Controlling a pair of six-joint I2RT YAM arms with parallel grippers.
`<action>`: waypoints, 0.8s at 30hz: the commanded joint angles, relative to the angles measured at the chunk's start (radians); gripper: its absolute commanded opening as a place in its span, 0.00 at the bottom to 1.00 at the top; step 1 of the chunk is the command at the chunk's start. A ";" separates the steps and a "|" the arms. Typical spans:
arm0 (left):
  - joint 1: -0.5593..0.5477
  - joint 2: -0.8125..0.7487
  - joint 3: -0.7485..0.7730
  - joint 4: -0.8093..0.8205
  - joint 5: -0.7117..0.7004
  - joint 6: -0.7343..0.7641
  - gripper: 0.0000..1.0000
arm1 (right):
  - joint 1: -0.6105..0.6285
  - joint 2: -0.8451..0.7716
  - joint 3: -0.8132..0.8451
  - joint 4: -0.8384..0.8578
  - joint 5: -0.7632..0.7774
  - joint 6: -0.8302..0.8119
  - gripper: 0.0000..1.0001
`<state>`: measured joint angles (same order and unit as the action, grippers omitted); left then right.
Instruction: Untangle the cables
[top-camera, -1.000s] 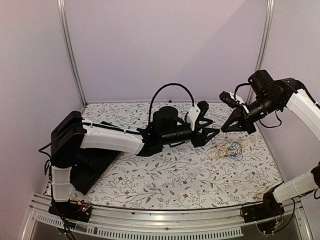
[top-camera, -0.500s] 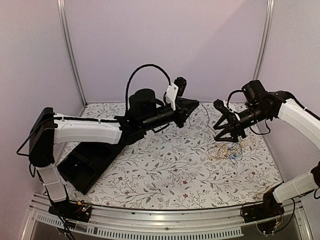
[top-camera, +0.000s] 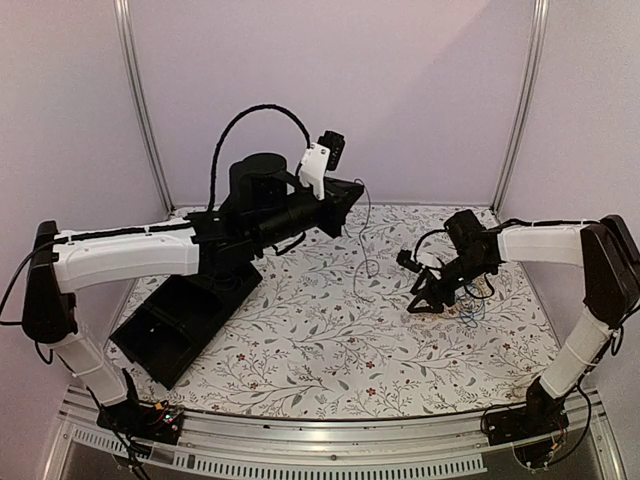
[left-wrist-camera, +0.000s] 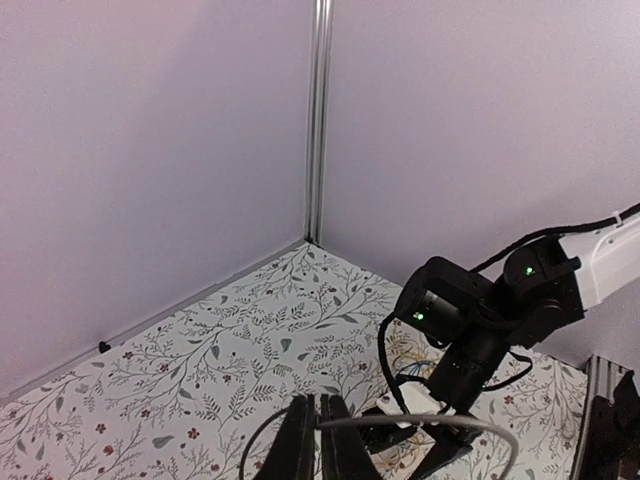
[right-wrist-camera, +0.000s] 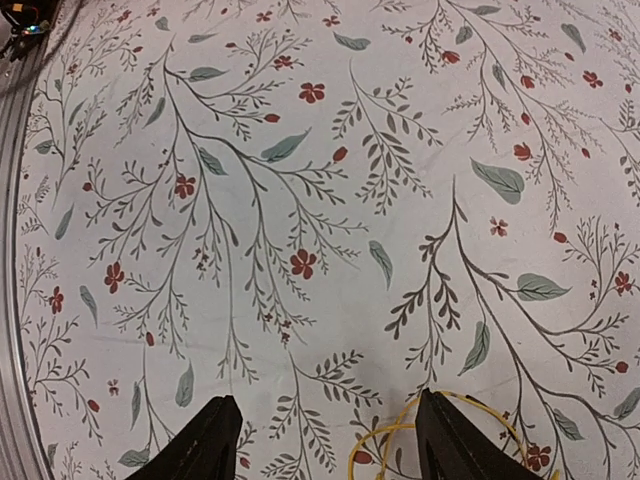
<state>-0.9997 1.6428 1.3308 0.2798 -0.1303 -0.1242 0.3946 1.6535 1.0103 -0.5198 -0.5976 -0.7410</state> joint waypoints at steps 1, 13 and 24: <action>0.036 -0.040 0.074 -0.254 -0.093 -0.016 0.00 | 0.006 0.069 -0.026 0.078 0.143 0.034 0.62; 0.283 -0.111 0.106 -0.756 -0.129 -0.149 0.00 | 0.007 0.086 -0.037 0.082 0.246 0.023 0.59; 0.511 -0.227 -0.022 -0.788 -0.077 -0.156 0.00 | 0.006 0.037 -0.064 0.093 0.290 0.008 0.59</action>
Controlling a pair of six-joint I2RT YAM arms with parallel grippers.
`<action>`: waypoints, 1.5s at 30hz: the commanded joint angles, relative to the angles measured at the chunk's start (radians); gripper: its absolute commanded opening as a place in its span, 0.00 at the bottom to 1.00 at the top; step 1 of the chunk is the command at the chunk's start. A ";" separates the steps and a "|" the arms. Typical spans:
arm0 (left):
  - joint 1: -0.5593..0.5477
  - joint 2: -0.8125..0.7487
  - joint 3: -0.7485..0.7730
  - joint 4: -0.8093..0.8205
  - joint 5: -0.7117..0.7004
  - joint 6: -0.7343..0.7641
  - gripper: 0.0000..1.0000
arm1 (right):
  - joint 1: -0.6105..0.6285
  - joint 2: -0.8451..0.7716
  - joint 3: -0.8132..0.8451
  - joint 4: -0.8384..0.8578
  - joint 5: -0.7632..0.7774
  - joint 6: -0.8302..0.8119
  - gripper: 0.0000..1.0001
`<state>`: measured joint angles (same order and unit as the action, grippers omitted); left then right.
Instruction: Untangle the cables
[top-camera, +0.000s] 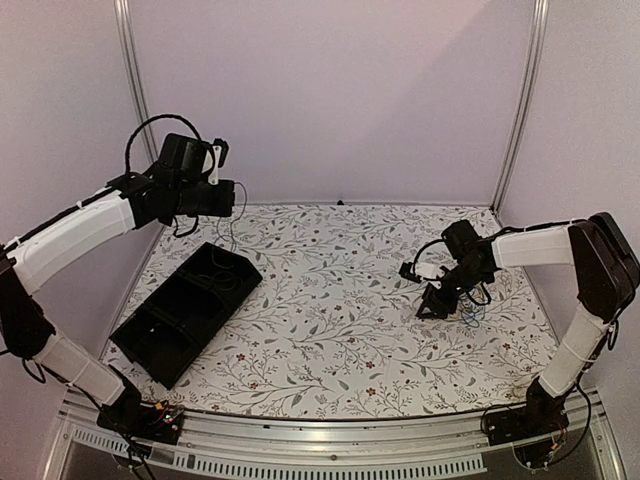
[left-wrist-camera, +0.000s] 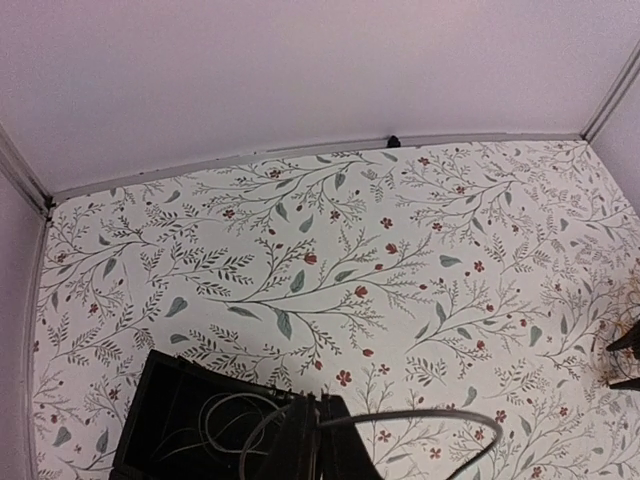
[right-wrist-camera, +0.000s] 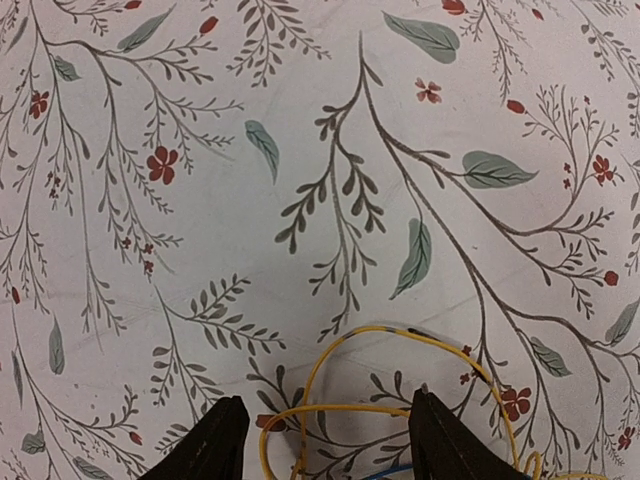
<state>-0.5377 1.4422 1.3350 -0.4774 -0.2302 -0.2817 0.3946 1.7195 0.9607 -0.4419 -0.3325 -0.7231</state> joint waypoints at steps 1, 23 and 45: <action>0.062 -0.028 -0.034 -0.033 0.022 0.006 0.00 | 0.007 -0.029 -0.014 0.015 0.022 -0.010 0.59; 0.308 -0.097 -0.211 0.037 0.075 0.028 0.00 | 0.006 -0.017 -0.019 0.011 0.045 -0.015 0.59; 0.364 0.061 -0.259 0.061 0.187 0.078 0.00 | 0.006 0.009 -0.017 0.000 0.046 -0.018 0.59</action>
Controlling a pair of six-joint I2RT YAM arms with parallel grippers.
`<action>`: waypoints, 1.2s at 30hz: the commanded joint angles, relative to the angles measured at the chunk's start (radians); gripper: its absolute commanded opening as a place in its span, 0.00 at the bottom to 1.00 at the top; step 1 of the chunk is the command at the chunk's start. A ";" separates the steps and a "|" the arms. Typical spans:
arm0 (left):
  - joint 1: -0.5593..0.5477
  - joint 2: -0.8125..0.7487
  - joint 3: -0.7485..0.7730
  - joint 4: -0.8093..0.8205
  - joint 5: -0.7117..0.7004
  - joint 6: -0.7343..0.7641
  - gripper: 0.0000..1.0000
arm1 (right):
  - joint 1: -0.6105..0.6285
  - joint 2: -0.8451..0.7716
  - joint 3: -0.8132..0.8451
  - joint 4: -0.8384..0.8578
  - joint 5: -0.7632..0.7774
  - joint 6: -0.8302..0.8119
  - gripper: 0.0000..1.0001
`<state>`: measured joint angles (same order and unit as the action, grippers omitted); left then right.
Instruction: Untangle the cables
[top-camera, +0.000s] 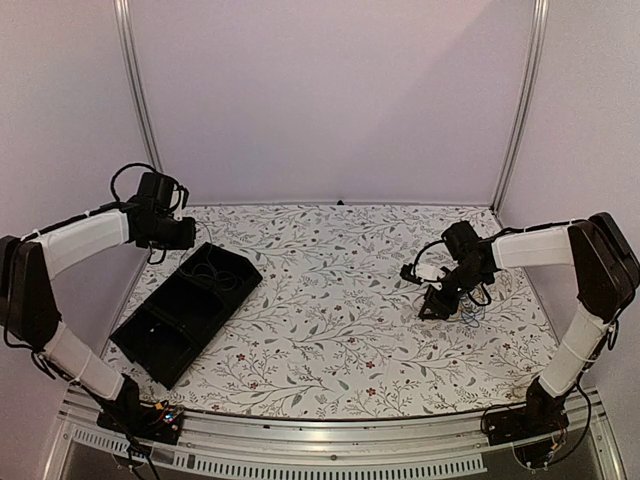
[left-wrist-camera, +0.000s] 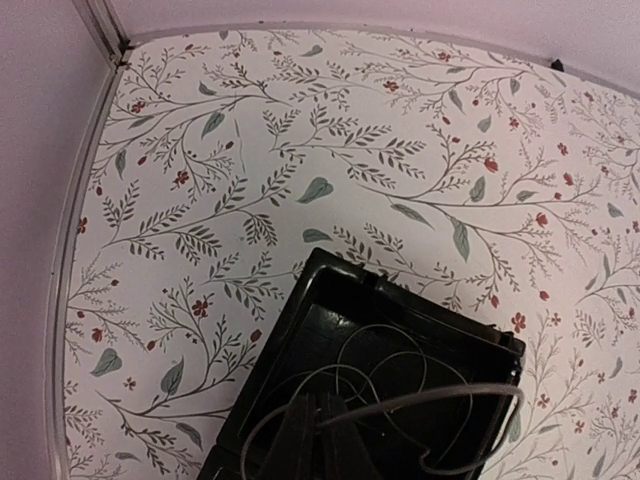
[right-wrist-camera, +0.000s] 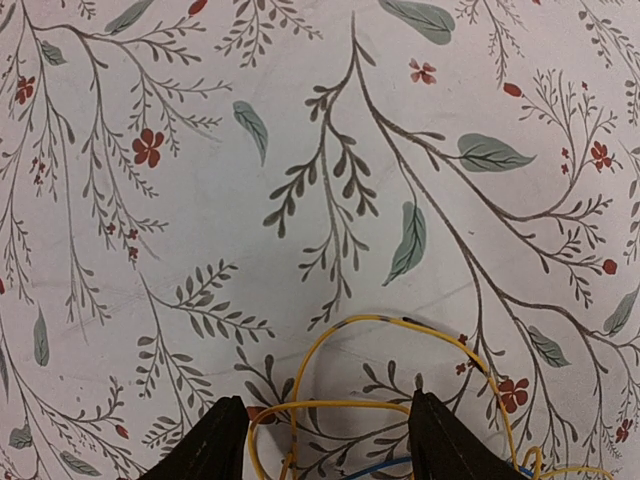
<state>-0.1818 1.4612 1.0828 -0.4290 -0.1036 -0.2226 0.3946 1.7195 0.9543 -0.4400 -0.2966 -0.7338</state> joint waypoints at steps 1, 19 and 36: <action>0.007 0.052 -0.009 0.020 0.087 0.012 0.00 | 0.006 0.009 -0.011 -0.003 0.010 -0.008 0.59; -0.015 0.153 0.037 0.161 0.455 -0.020 0.00 | 0.006 0.023 -0.008 -0.017 0.007 -0.016 0.59; 0.009 0.095 -0.053 0.052 0.151 0.061 0.00 | 0.006 0.039 -0.005 -0.032 -0.002 -0.020 0.59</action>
<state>-0.1745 1.6096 1.0618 -0.3359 0.0975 -0.1909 0.3946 1.7405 0.9543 -0.4526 -0.2935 -0.7460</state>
